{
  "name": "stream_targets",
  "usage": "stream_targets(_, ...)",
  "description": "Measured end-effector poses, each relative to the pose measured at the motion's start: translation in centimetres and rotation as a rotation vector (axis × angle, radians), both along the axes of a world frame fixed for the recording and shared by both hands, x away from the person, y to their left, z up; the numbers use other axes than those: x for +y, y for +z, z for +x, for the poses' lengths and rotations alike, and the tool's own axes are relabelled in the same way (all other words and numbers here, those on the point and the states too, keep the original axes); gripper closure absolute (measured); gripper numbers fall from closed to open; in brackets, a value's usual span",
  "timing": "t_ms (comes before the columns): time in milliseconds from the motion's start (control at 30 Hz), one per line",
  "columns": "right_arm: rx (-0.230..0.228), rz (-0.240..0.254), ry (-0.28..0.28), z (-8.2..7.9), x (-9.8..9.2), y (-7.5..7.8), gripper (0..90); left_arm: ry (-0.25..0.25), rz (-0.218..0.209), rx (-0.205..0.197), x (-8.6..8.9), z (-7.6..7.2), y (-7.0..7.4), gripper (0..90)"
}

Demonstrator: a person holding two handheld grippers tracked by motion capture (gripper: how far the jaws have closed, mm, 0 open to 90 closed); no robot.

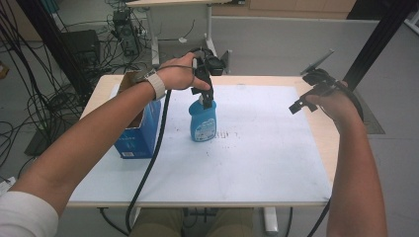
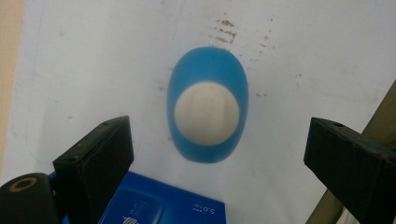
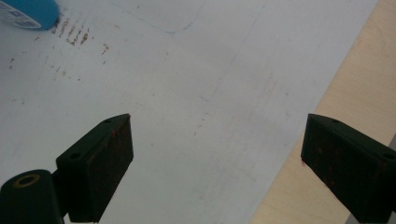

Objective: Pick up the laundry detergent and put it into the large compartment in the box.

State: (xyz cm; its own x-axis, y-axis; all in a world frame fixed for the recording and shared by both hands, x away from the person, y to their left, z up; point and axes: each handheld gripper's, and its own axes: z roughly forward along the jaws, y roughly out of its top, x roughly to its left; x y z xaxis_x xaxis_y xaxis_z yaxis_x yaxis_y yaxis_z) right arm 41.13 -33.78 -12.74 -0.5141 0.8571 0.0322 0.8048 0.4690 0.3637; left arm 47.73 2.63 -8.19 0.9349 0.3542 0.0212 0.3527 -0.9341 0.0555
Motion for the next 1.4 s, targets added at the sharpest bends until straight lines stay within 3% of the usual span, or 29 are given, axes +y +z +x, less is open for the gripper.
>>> stream_targets(1400,-0.002,-0.002,0.001,-0.08,0.10,0.09,9.0,0.012,-0.005,-0.002,0.34,0.01,0.12,8.8)
